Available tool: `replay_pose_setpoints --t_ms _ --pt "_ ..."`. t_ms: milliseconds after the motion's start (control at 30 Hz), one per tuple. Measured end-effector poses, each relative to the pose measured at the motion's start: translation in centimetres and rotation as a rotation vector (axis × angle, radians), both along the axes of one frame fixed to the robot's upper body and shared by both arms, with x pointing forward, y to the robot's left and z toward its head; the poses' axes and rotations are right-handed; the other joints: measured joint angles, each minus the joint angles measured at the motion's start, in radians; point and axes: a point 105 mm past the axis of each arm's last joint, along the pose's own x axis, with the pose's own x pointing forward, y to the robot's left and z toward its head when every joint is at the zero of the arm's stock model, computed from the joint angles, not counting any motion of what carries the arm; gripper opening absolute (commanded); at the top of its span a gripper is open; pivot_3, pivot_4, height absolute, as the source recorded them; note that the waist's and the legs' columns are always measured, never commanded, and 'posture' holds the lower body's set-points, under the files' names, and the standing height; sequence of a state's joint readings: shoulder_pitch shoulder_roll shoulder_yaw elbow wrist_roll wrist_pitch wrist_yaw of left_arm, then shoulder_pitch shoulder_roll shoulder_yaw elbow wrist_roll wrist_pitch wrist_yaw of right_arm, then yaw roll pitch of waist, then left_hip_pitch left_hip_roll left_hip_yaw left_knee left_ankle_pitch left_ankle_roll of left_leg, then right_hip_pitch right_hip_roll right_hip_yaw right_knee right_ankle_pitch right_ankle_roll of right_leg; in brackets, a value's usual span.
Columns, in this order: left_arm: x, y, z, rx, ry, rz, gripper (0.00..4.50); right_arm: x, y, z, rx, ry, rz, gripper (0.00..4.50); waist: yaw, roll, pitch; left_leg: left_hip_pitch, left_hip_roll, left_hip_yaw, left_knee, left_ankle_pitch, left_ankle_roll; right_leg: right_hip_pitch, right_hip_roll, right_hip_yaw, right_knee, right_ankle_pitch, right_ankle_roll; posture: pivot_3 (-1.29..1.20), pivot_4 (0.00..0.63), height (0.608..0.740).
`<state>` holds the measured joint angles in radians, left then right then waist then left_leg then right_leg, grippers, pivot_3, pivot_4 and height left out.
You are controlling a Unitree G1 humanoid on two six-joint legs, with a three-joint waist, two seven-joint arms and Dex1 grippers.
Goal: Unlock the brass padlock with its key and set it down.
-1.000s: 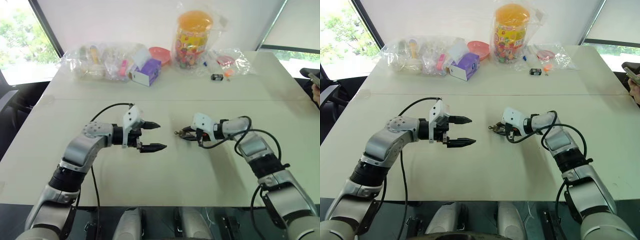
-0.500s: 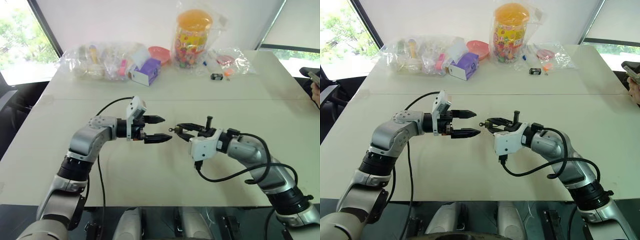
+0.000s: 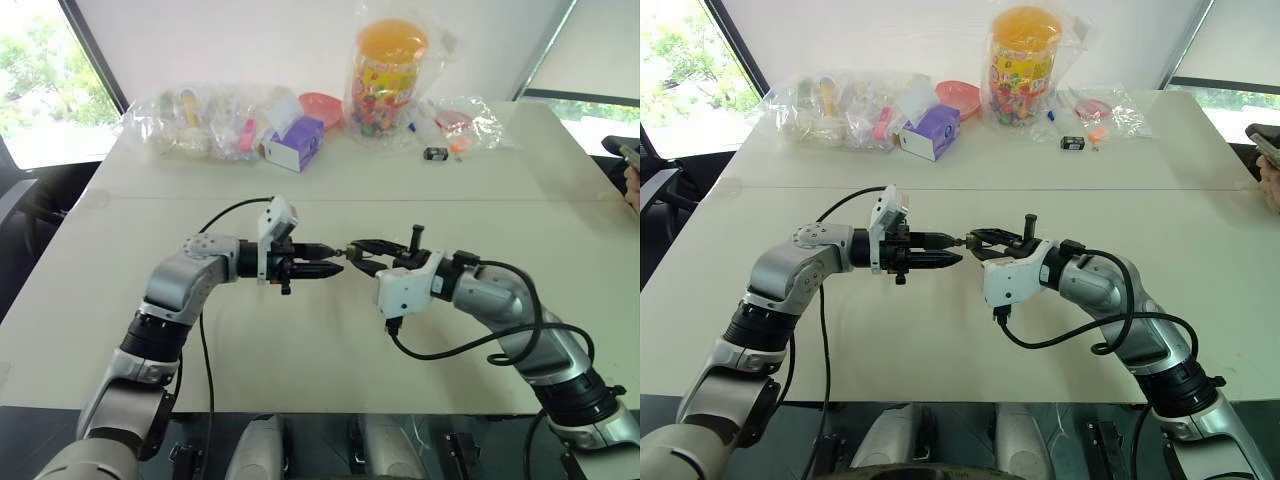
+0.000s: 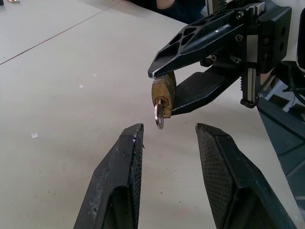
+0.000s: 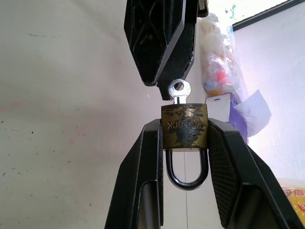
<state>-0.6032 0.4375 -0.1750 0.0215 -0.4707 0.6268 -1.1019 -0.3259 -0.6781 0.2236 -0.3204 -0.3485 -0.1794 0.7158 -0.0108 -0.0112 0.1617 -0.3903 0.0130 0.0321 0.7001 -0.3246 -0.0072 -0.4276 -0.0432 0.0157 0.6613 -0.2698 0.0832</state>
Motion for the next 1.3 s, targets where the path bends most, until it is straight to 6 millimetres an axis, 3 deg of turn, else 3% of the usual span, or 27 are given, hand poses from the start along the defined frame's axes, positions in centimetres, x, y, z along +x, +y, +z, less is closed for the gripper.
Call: replay_pose_setpoints --t_ms 133,200,300,667,1000,1100,1200,1300 --pt "0.2 -0.1 0.0 -0.006 0.003 0.007 1.80 -0.1 0.1 0.0 -0.007 0.003 0.006 0.69 0.000 0.000 0.000 0.000 0.000 0.000 0.000 0.000 0.000 0.000 0.000 0.000 0.000 0.000 0.000 0.00 0.150 0.735" --pt "0.3 -0.1 0.2 -0.007 -0.003 0.007 1.27 -0.3 0.2 0.1 -0.011 0.000 0.014 0.69 0.000 0.000 0.000 0.000 0.000 0.000 0.000 0.000 0.000 0.000 0.000 0.000 0.000 0.000 0.000 0.00 0.150 0.735" --pt "0.2 -0.3 0.5 -0.012 -0.013 -0.011 0.04 -0.3 0.2 0.2 -0.013 0.000 0.008 0.69 0.000 0.000 0.000 0.000 0.000 0.000 0.000 0.000 0.000 0.000 0.000 0.000 0.000 0.000 0.000 0.00 0.150 0.735" --pt "0.3 -0.3 0.6 0.006 -0.091 -0.018 0.04 -0.4 0.0 -0.2 -0.025 0.027 0.003 0.69 0.000 0.000 0.000 0.000 0.000 0.000 0.000 0.000 0.000 0.000 0.000 0.000 0.000 0.000 0.000 0.00 0.150 0.735" --pt "0.2 -0.6 1.0 0.095 -0.655 -0.069 0.04 0.1 0.0 0.5 0.030 0.160 0.000 0.69 0.001 0.000 0.000 0.000 0.000 0.000 0.000 0.000 0.000 0.000 0.000 0.000 0.000 0.000 0.000 0.00 0.150 0.735" --pt "0.1 -0.5 0.8 0.108 -0.745 -0.093 0.04 0.0 0.0 0.4 0.027 0.172 0.010 0.69 0.002 0.000 0.000 0.000 0.000 0.000 0.000 0.000 0.000 0.000 0.000 0.000 0.000 0.000 0.000 0.00 0.150 0.735" --pt "0.1 -0.5 0.6 0.108 -0.727 -0.091 0.04 0.0 0.0 0.3 0.023 0.178 0.010 0.69 0.002 0.000 0.000 0.000 0.000 0.000 0.000 0.000 0.000 0.000 0.000 -0.001 0.000 0.000 0.000 0.00 0.150 0.735" --pt "0.3 -0.6 0.3 0.088 -0.584 -0.069 0.04 0.1 -0.1 0.2 0.021 0.184 0.006 0.69 0.000 0.000 0.000 0.000 0.000 0.000 0.000 0.000 0.000 0.000 0.000 -0.001 0.000 0.000 0.000 0.00 0.150 0.735"
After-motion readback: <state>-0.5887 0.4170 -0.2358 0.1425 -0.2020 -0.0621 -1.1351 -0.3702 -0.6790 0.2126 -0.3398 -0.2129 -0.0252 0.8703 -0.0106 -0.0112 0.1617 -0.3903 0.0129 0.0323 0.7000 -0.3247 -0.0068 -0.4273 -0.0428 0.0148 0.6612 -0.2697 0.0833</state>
